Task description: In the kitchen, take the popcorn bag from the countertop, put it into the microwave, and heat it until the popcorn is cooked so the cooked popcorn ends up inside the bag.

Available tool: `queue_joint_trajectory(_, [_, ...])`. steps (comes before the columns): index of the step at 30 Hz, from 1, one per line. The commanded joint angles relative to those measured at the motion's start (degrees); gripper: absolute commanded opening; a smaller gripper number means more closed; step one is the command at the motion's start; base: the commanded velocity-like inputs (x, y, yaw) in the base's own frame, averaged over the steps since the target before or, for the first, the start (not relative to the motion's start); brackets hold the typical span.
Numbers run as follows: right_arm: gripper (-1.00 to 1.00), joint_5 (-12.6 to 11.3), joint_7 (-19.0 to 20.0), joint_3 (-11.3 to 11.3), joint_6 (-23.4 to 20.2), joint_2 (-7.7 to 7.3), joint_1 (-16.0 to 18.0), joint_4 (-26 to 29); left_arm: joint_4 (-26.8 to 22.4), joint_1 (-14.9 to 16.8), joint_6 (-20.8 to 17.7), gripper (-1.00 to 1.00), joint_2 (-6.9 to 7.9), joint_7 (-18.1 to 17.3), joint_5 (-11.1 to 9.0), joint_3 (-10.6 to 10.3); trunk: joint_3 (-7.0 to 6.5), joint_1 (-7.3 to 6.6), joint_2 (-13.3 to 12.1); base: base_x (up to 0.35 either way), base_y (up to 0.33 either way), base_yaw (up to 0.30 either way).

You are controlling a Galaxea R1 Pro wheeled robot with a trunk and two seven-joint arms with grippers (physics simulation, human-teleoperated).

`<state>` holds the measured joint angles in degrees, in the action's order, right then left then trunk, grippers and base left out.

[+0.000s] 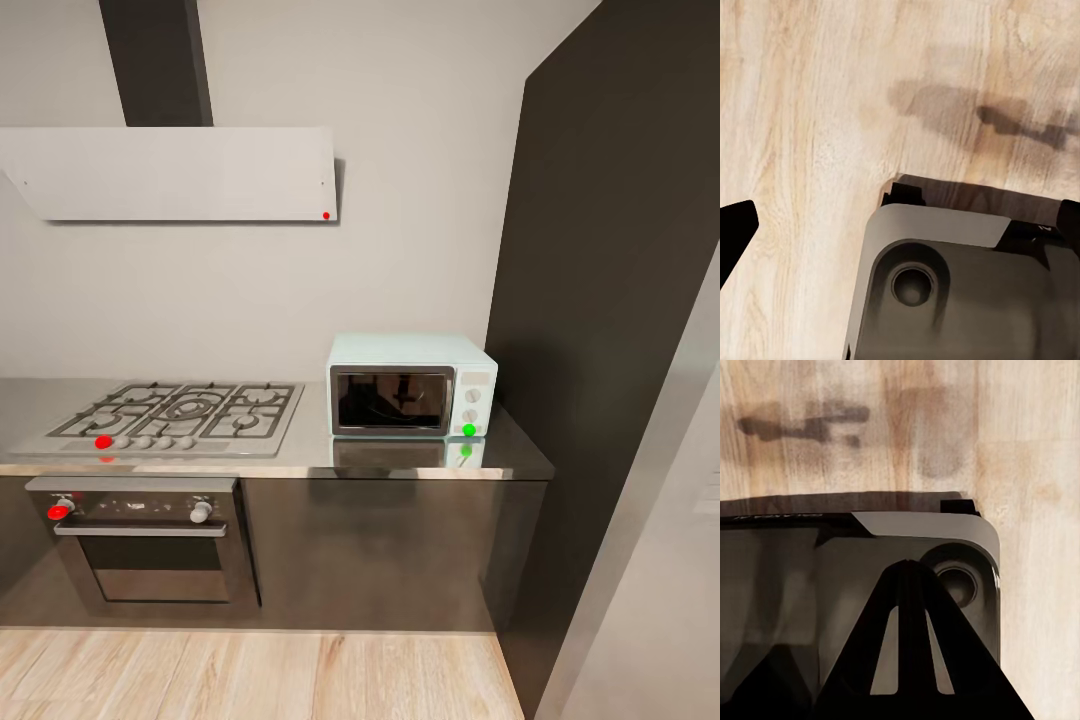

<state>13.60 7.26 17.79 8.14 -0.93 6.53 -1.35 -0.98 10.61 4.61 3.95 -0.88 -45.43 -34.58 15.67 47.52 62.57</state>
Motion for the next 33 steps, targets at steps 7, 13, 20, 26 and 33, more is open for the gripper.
queue_joint_trajectory(7, [-1.00, 0.5, 0.2, 0.5, 0.3, -0.03, 0.1, -0.1, 0.0, 0.0, 0.1, 1.00, 0.01, -0.1, -0.5, -0.5, 0.07, 0.00, 0.0, 0.000, 0.000, 0.000])
queue_joint_trajectory(13, [-1.00, 0.5, 0.2, 0.5, 0.3, -0.03, 0.1, -0.1, 0.0, 0.0, 0.1, 1.00, 0.01, -0.1, -0.5, -0.5, 0.07, 0.00, 0.0, 0.000, 0.000, 0.000])
queue_joint_trajectory(20, [-1.00, 0.5, 0.1, 0.5, 0.3, -0.03, 0.1, -0.1, 0.0, 0.0, 0.1, 1.00, 0.01, -0.1, -0.5, -0.5, 0.07, 0.00, 0.0, 0.000, 0.000, 0.000])
queue_joint_trajectory(26, [-1.00, 0.5, 0.1, 0.4, 0.3, -0.03, 0.1, -0.1, 0.0, 0.0, 0.1, 1.00, 0.01, -0.1, -0.5, -0.4, 0.07, 0.00, 0.0, 0.000, 0.000, 0.000])
queue_joint_trajectory(33, [-1.00, 1.3, 0.5, 0.1, 0.2, 0.22, 0.1, -0.1, 0.0, 0.0, 0.1, 1.00, 0.02, -0.1, -0.5, -0.5, 0.07, 0.00, 0.0, 0.000, 0.000, 0.000])
